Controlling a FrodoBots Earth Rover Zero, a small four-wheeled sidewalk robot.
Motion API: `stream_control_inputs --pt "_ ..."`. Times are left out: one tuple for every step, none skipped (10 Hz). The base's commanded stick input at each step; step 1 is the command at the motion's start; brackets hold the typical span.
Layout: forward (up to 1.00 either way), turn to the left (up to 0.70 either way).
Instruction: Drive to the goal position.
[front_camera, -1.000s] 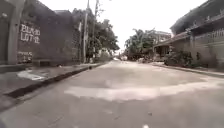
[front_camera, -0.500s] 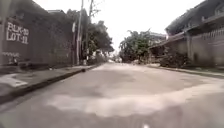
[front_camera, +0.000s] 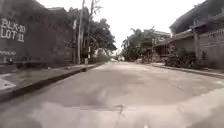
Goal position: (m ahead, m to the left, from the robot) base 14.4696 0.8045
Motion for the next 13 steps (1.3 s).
stream_control_inputs --pt "0.85 0.0" --pt "0.85 0.0" --pt "0.85 0.0" --pt "0.85 0.0" --pt "0.85 0.0" --pt "0.85 0.0" --pt "0.85 0.0" --pt "0.85 0.0" --pt "0.85 0.0" --pt "0.85 0.0" --pt "0.85 0.0" --pt "0.85 0.11" --pt "0.85 0.06"
